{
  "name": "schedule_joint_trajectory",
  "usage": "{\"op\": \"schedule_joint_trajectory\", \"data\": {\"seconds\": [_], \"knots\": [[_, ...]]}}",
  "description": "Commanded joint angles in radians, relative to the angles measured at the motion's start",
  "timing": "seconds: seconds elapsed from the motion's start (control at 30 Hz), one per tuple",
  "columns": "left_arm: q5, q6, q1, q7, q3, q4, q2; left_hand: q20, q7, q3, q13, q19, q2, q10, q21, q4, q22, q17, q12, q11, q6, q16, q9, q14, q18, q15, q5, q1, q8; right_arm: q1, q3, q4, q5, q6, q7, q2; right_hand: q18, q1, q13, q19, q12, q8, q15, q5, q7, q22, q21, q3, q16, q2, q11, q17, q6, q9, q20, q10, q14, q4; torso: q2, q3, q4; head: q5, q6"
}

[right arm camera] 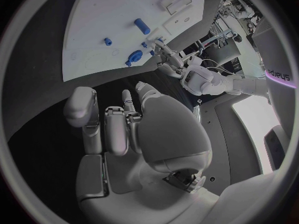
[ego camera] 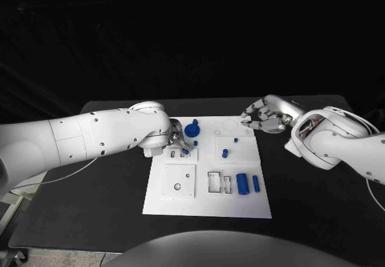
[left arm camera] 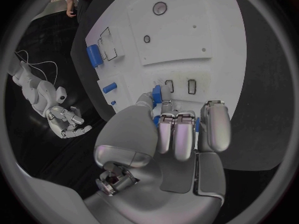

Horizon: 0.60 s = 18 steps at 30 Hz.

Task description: Assemble the parts on the task board

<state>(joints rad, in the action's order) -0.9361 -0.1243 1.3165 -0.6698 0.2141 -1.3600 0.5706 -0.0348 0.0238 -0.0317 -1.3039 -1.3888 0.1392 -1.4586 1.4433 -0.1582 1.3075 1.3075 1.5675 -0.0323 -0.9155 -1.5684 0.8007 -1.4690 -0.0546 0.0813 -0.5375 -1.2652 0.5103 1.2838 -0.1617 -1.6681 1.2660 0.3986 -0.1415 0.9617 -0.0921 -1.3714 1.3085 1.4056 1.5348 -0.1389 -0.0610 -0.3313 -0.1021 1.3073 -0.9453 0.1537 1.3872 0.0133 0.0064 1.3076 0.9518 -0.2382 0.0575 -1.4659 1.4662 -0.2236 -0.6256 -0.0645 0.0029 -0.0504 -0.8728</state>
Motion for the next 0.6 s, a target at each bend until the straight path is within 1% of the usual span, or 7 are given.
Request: {"op": "schedule_joint_trajectory", "data": {"seconds": [0.03, 0.1, 0.13, 0.2, 0.37, 0.5, 0.6], "knots": [[0.004, -0.014, 0.004, 0.010, -0.003, -0.014, 0.008, 0.010, -0.001, 0.075, -0.267, 0.000, -0.041, -0.112, -0.009, -0.006, 0.051, 0.263, 0.003, -0.012, -0.004, -0.002, 0.023, -0.102, -0.006, 0.005, -0.016, 0.017, 0.004, 0.000, 0.000, 0.004, -0.012, -0.021, -0.005, -0.002, -0.019, -0.008, 0.205, -0.009, -0.006, 0.004, 0.009, -0.005, -0.001, 0.115, 0.008, 0.006, -0.008, -0.004, 0.009, 0.096, 0.006, 0.001, -0.002, -0.058, 0.060, -0.001, 0.000, -0.0001, 0.0003, -0.001, 0.000], [0.004, -0.011, 0.005, 0.011, -0.004, -0.019, 0.014, 0.010, -0.003, 0.126, -0.265, 0.001, -0.063, -0.110, -0.012, -0.009, 0.050, 0.263, 0.001, -0.011, -0.003, -0.002, 0.035, -0.102, -0.007, 0.005, -0.016, 0.027, 0.000, 0.000, 0.000, 0.006, -0.017, -0.024, -0.005, -0.003, -0.020, -0.008, 0.202, -0.011, -0.009, 0.004, 0.009, -0.005, -0.002, 0.114, 0.013, 0.007, -0.011, -0.005, 0.009, 0.094, 0.007, 0.002, -0.001, -0.055, 0.059, -0.001, 0.000, -0.0004, -0.0001, -0.001, 0.000], [0.004, -0.009, 0.006, 0.011, -0.004, -0.022, 0.017, 0.009, 0.003, 0.179, -0.264, 0.002, -0.090, -0.109, -0.015, -0.013, 0.051, 0.263, 0.000, -0.012, -0.006, -0.002, 0.046, -0.102, -0.007, 0.003, -0.011, 0.047, -0.004, 0.000, 0.000, 0.007, -0.019, -0.025, -0.005, -0.004, -0.020, -0.008, 0.201, -0.012, -0.010, 0.004, 0.009, -0.005, -0.002, 0.113, 0.016, 0.007, -0.013, -0.005, 0.009, 0.092, 0.007, 0.002, -0.001, -0.054, 0.059, -0.001, 0.001, -0.0004, -0.0002, -0.002, 0.000], [0.005, -0.006, 0.007, 0.010, -0.004, -0.029, 0.026, 0.007, 0.000, 0.243, -0.261, 0.003, -0.112, -0.107, -0.018, -0.014, 0.051, 0.263, -0.004, -0.009, -0.006, -0.002, 0.060, -0.102, -0.007, 0.003, -0.009, 0.067, -0.011, -0.001, 0.000, 0.007, -0.023, -0.028, -0.005, -0.005, -0.020, -0.008, 0.200, -0.012, -0.010, 0.004, 0.009, -0.005, -0.002, 0.113, 0.017, 0.007, -0.013, -0.005, 0.009, 0.092, 0.007, 0.002, -0.001, -0.054, 0.058, -0.001, 0.000, -0.0004, -0.0004, -0.001, 0.000], [-0.014, 0.012, 0.007, 0.011, -0.002, -0.053, 0.051, 0.004, 0.005, 0.290, -0.254, 0.010, -0.131, -0.101, -0.027, -0.012, 0.044, 0.263, -0.012, -0.007, 0.000, -0.002, 0.069, -0.102, -0.009, 0.002, 0.003, 0.088, -0.022, -0.001, 0.000, 0.007, -0.026, -0.032, -0.005, -0.004, -0.021, -0.007, 0.198, -0.014, -0.011, 0.004, 0.010, -0.005, -0.002, 0.112, 0.021, 0.008, -0.016, -0.006, 0.010, 0.090, 0.008, 0.002, -0.001, -0.052, 0.057, -0.001, 0.000, -0.0002, 0.0000, 0.002, 0.000], [-0.041, 0.039, 0.007, 0.013, 0.001, -0.075, 0.075, 0.002, 0.007, 0.310, -0.251, 0.011, -0.139, -0.099, -0.030, -0.016, 0.045, 0.263, -0.015, -0.004, 0.000, -0.002, 0.075, -0.102, -0.010, -0.001, 0.038, 0.108, -0.028, -0.001, 0.000, 0.008, -0.028, -0.034, -0.004, -0.004, -0.021, -0.007, 0.198, -0.014, -0.012, 0.004, 0.010, -0.005, -0.002, 0.112, 0.021, 0.008, -0.016, -0.006, 0.010, 0.090, 0.008, 0.002, -0.001, -0.052, 0.057, -0.001, 0.000, -0.0002, 0.0006, 0.000, 0.000], [-0.066, 0.067, 0.006, 0.015, 0.002, -0.089, 0.089, 0.001, 0.009, 0.318, -0.250, 0.010, -0.141, -0.098, -0.030, -0.020, 0.046, 0.263, -0.016, -0.003, 0.000, -0.002, 0.078, -0.102, -0.010, -0.002, 0.053, 0.118, -0.032, -0.002, 0.000, 0.010, -0.028, -0.034, -0.004, -0.005, -0.021, -0.007, 0.196, -0.015, -0.013, 0.005, 0.010, -0.005, -0.002, 0.111, 0.024, 0.009, -0.018, -0.006, 0.010, 0.088, 0.008, 0.003, -0.001, -0.050, 0.057, -0.001, 0.000, -0.0002, 0.0004, -0.003, 0.000]]}}
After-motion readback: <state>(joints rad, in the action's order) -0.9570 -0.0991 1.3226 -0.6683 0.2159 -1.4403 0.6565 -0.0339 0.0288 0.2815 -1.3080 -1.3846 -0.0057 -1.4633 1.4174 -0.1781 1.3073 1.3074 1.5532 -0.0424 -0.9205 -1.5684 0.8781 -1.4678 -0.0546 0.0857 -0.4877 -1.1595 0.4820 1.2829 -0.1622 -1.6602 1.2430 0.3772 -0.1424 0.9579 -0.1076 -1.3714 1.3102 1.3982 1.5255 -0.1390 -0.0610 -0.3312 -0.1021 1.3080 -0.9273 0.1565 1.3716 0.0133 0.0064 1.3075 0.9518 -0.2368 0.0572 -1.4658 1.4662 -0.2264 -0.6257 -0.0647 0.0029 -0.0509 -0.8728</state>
